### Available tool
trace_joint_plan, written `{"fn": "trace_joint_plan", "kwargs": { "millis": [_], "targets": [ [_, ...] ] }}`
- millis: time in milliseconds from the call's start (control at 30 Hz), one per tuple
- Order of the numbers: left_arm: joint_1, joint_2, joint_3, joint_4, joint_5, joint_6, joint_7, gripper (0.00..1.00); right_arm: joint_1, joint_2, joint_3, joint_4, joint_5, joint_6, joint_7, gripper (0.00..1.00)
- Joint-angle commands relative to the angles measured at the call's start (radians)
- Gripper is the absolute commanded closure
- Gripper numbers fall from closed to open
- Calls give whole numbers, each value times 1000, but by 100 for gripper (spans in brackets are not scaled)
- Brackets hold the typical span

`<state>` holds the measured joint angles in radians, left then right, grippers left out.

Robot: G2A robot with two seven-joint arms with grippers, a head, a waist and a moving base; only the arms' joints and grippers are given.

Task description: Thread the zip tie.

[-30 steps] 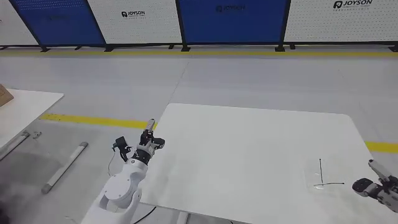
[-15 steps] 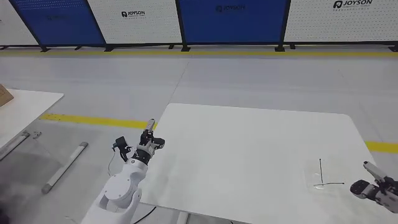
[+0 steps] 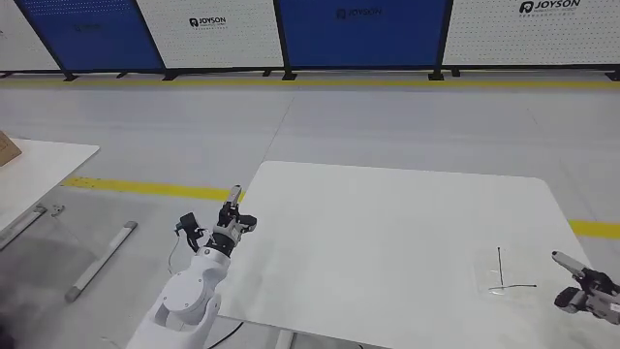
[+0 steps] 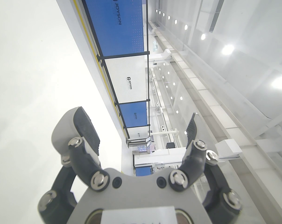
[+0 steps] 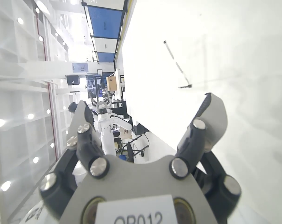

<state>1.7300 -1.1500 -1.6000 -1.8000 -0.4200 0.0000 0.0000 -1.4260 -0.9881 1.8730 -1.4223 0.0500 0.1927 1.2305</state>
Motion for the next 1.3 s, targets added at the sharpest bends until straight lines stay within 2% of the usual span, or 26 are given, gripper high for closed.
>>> {"fn": "trace_joint_plan", "kwargs": {
  "millis": [0,367,433,667,767,1133,1267],
  "targets": [
    [0,0,0,0,0,0,0,0,45,-1,-33,57,59,-7,61,0],
    [0,0,0,0,0,0,0,0,47,0,-34,66,72,-17,67,0],
    [0,0,0,0,0,0,0,0,36,0,-43,52,42,-27,11,0],
    [0,0,0,0,0,0,0,0,10,12,-52,16,-32,-72,-19,0],
    [0,0,0,0,0,0,0,0,14,13,-65,33,-20,-114,-29,0],
    [0,0,0,0,0,0,0,0,14,13,-65,33,-20,-114,-29,0],
    [0,0,0,0,0,0,0,0,34,12,-114,60,-67,-101,-72,0]
  ]
}}
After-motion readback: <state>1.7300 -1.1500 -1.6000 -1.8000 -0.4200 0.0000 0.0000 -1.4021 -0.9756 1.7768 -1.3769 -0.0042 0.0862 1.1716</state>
